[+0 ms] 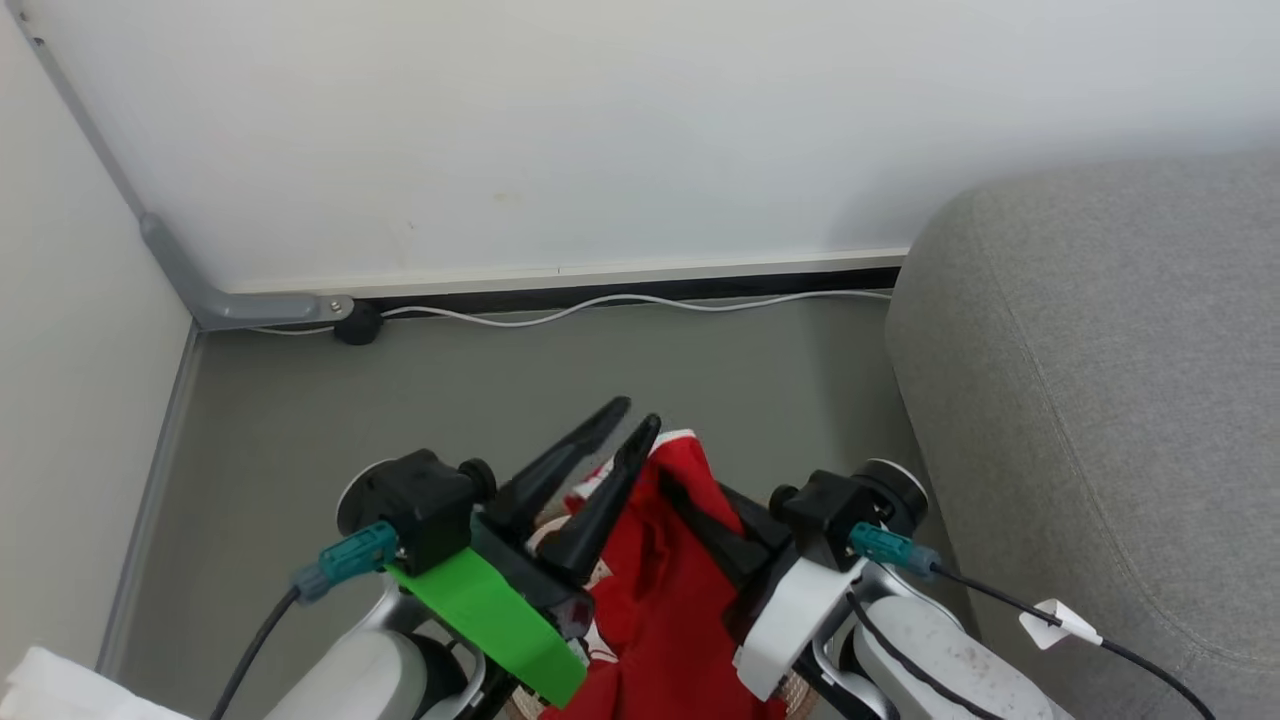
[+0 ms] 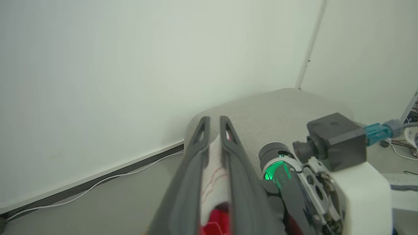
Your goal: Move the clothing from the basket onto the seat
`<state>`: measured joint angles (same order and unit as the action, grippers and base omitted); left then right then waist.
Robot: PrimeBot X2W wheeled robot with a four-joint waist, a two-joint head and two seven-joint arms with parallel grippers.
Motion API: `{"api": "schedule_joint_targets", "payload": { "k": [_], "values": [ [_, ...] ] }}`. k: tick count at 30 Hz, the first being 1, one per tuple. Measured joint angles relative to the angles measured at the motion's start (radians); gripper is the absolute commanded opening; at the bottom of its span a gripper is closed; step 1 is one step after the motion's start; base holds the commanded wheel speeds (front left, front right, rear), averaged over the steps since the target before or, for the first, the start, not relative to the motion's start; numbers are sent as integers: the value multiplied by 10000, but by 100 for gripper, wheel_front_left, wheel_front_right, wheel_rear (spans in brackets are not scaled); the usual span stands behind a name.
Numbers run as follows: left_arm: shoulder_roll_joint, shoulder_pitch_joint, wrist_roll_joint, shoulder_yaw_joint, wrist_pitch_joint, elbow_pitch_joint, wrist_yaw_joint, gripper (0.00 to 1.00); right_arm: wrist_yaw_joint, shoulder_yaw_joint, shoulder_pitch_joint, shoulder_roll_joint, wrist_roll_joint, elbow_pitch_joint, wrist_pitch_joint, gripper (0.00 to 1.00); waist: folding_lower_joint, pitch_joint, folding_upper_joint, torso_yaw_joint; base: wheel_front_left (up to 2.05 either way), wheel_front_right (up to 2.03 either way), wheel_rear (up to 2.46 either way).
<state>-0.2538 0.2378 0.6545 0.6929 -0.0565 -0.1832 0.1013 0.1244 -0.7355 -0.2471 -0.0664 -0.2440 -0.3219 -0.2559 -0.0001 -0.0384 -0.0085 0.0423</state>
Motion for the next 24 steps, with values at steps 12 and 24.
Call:
{"api": "schedule_joint_targets", "payload": {
  "k": [12,24],
  "values": [
    [-265,-995,-113,-27,-602,215,-184,100,-343,1208,-212,-706,-10,633,2,0,0,197,0,-1160,0,0,0],
    [-174,-1029,-506,591,-809,167,-44,100,-1308,2391,267,-1212,-115,1946,2,0,0,880,0,-2677,0,0,0]
  ]
}}
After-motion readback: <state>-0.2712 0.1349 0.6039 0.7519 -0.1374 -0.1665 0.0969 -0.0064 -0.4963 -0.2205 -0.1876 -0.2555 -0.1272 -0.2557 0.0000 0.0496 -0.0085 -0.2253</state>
